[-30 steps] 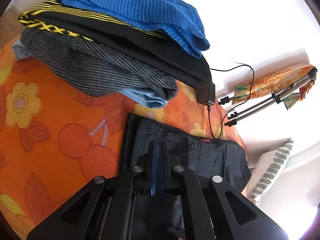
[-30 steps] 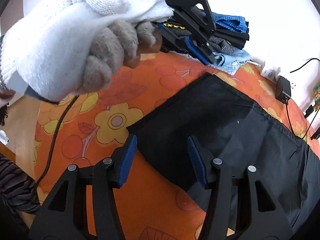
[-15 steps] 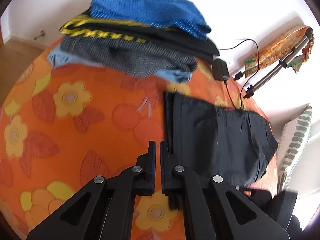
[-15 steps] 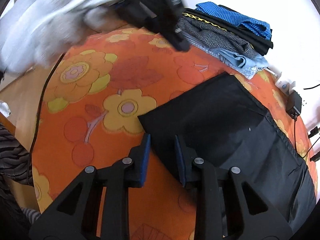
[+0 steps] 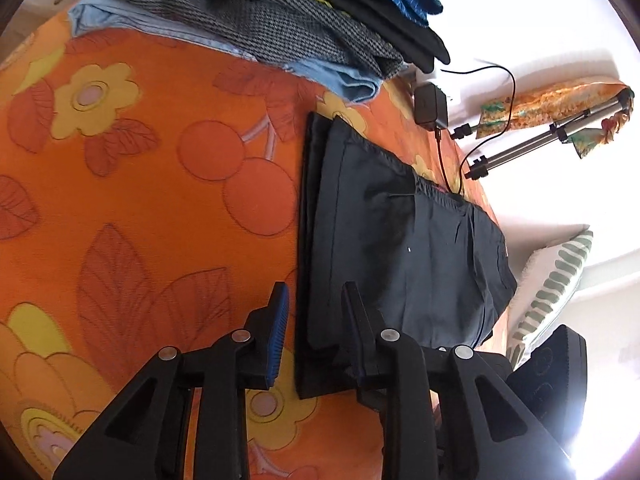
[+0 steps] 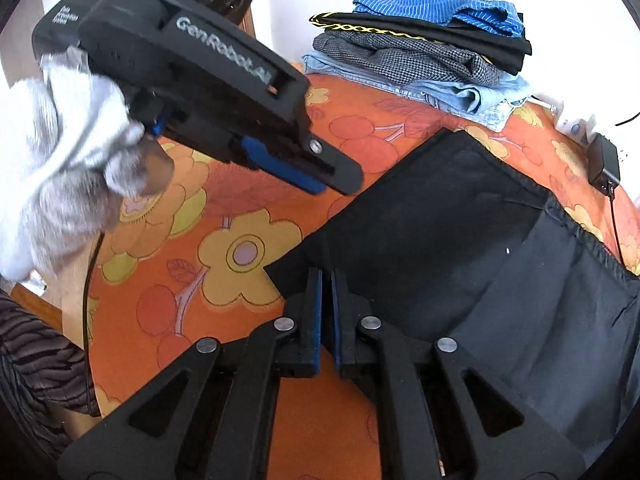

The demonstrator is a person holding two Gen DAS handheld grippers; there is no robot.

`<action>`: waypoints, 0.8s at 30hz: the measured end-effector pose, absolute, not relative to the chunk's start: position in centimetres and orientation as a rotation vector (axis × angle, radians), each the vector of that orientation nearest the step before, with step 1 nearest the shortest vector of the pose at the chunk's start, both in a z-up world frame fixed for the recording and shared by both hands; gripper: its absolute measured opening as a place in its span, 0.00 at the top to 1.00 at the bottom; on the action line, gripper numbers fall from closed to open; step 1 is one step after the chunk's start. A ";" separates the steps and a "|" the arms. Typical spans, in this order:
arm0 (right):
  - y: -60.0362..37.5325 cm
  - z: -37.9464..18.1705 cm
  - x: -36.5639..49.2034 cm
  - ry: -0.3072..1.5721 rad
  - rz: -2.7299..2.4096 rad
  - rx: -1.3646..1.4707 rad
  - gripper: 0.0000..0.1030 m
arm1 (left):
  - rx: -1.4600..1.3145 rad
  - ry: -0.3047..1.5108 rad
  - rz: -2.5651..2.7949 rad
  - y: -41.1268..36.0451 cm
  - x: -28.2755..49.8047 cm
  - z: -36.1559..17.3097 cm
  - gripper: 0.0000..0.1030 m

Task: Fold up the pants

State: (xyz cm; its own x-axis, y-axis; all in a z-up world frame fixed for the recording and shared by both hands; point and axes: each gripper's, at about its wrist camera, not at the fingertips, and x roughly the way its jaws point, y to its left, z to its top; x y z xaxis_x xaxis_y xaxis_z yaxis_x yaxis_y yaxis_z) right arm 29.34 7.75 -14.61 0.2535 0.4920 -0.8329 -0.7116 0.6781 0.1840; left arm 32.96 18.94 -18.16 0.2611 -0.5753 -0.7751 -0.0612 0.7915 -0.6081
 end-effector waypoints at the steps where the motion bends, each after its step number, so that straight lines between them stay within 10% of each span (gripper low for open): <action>1: 7.6 -14.5 29.3 1.026 0.831 -0.243 0.95 | -0.594 1.280 -0.378 18.7 33.0 -18.2 0.76; 9: 7.1 -14.3 28.5 1.008 0.839 -0.246 0.89 | -0.507 1.281 -0.362 17.3 33.3 -18.1 0.76; 15: 7.5 -14.0 27.1 0.972 0.851 -0.336 0.53 | -0.504 1.268 -0.380 17.0 33.4 -18.2 0.76; 24: 9.8 -14.1 27.5 1.003 0.842 -0.423 0.50 | -0.584 1.255 -0.354 18.7 34.1 -18.2 0.76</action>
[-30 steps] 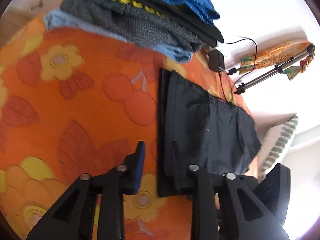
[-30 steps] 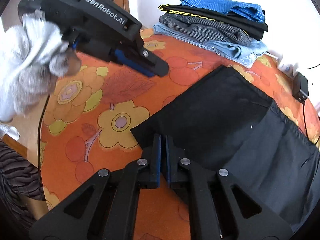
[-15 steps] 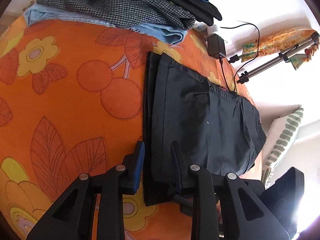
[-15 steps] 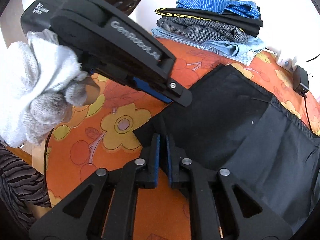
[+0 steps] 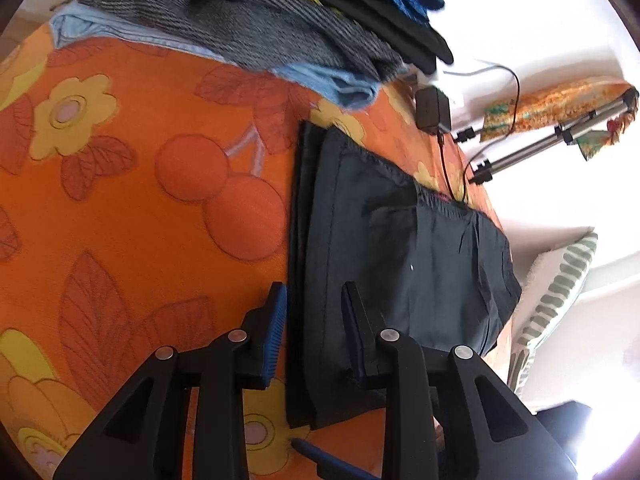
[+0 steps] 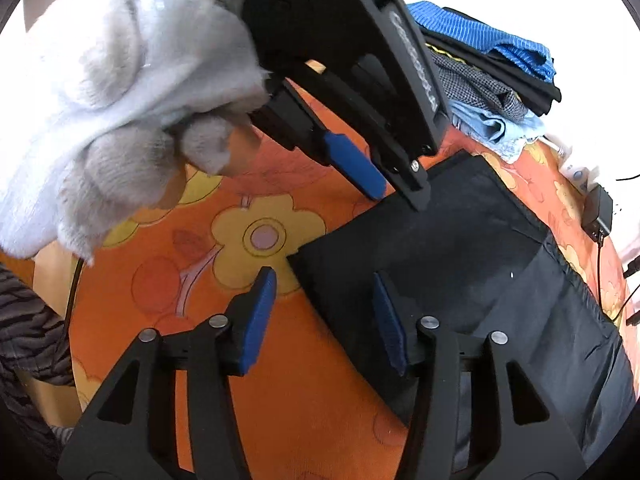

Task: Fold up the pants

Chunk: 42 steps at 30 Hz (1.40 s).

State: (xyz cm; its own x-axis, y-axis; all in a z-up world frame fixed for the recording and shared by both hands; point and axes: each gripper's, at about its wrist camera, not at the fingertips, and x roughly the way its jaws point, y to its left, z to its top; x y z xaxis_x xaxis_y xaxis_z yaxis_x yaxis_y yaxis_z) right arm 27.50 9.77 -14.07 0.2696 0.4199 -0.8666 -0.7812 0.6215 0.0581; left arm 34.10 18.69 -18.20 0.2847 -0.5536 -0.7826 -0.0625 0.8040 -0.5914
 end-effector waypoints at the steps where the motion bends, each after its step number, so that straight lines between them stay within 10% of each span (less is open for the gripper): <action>1: 9.8 -14.1 27.8 1.020 0.844 -0.410 0.50 | -0.586 1.243 -0.342 19.2 34.1 -17.9 0.76; 8: 10.0 -13.7 28.0 1.025 0.808 -0.445 0.88 | -0.608 1.208 -0.319 20.7 34.3 -17.1 0.76; 19: 4.6 -11.2 28.4 0.979 0.762 -0.131 0.90 | -0.680 1.255 -0.340 19.2 35.5 -17.8 0.51; 27: 4.5 -10.3 27.8 0.951 0.791 -0.085 0.90 | -0.709 1.267 -0.372 16.4 37.0 -18.6 0.51; 29: 4.2 -10.6 28.1 0.946 0.799 -0.076 0.90 | -0.674 1.257 -0.375 15.4 37.3 -18.6 0.58; 31: 3.9 -10.7 28.4 0.940 0.803 -0.064 0.90 | -0.612 1.256 -0.382 14.3 37.5 -18.6 0.96; 32: 3.8 -10.7 28.4 0.938 0.800 -0.061 0.90 | -0.593 1.250 -0.379 14.1 37.5 -18.6 0.97; 37: 2.8 -11.1 28.5 0.943 0.776 -0.051 0.84 | -0.639 1.238 -0.387 14.5 37.4 -18.6 0.97; 42: 2.3 -11.3 28.1 0.918 0.745 -0.063 0.49 | -0.706 1.210 -0.401 15.3 37.3 -17.6 0.97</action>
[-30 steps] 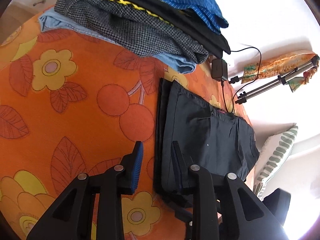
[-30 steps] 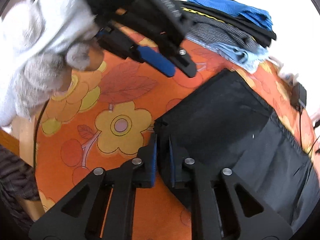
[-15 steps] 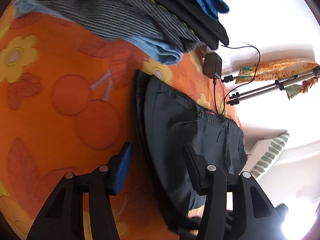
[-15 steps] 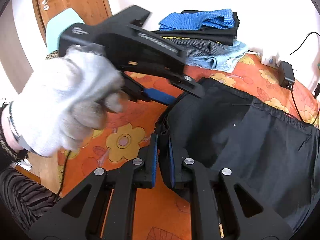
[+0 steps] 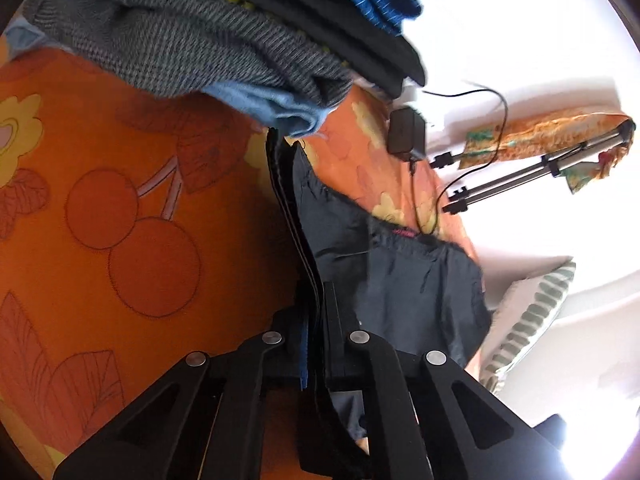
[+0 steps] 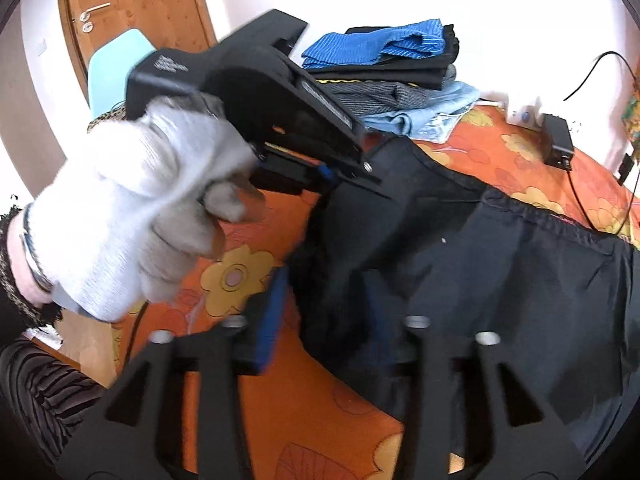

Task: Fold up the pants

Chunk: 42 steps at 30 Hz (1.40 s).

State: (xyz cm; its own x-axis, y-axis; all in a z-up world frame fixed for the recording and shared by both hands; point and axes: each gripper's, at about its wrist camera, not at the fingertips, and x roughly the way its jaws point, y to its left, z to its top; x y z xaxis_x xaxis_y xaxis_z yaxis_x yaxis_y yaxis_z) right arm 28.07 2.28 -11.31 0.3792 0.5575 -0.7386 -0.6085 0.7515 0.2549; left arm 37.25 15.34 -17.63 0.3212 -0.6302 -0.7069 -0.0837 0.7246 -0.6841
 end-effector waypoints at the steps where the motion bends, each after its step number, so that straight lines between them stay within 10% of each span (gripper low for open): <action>1: 2.4 -11.3 27.8 0.907 0.733 -0.084 0.48 | -0.710 1.205 -0.406 15.3 37.2 -17.4 0.97; 11: 5.0 -11.8 26.2 0.824 0.625 -0.295 0.42 | -0.732 1.175 -0.425 14.9 37.3 -16.1 0.97; 14: 4.4 -12.3 27.2 0.871 0.604 -0.265 0.83 | -0.733 1.168 -0.423 14.8 37.4 -15.9 0.97; 17: 3.4 -11.9 27.6 0.891 0.608 -0.192 0.96 | -0.732 1.163 -0.418 14.8 37.3 -15.7 0.97; 42: 2.5 -3.0 23.3 0.872 0.799 0.059 0.97 | -0.745 1.052 -0.383 19.4 31.6 -10.6 0.97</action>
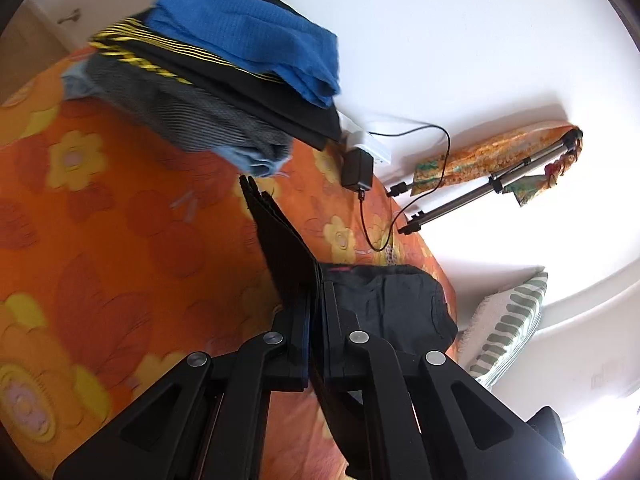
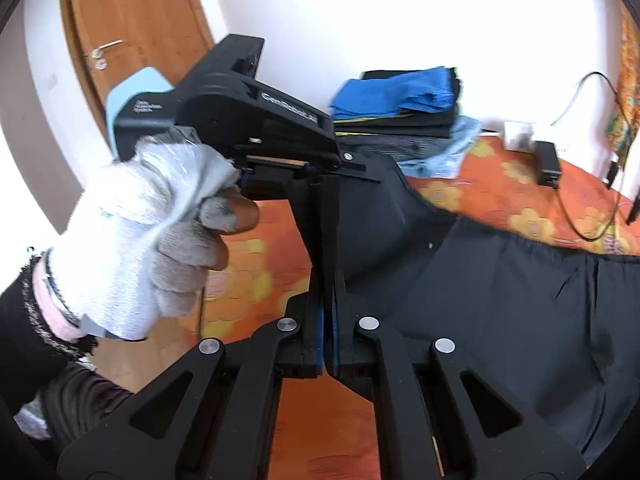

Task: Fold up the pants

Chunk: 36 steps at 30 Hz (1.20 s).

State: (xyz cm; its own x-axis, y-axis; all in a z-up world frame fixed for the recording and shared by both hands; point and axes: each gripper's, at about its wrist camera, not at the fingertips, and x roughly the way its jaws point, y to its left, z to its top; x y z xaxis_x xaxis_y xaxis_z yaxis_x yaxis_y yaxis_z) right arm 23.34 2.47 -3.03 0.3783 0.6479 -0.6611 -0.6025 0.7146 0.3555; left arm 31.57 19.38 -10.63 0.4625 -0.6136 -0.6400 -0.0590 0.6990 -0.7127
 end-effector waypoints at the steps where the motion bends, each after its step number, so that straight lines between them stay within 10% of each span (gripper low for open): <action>1: 3.2 -2.7 22.8 0.872 0.824 0.061 0.97 | -0.744 1.047 -0.377 19.7 31.2 -10.4 0.97; 13: -1.6 0.6 21.4 0.808 0.822 0.193 0.97 | -0.622 1.000 -0.379 15.8 30.2 -5.8 0.97; 36: -36.0 -6.5 26.4 0.892 0.132 0.246 0.97 | -0.326 1.122 -0.622 -20.3 37.4 -8.6 0.94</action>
State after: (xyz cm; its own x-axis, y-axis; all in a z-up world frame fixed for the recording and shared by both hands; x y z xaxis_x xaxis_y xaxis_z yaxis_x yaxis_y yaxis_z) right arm 26.35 -36.04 -6.47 0.6219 0.2157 -0.7528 -0.0116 0.9637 0.2666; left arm 37.35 -20.30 -8.55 0.2903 -0.6135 -0.7344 0.2980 0.7873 -0.5398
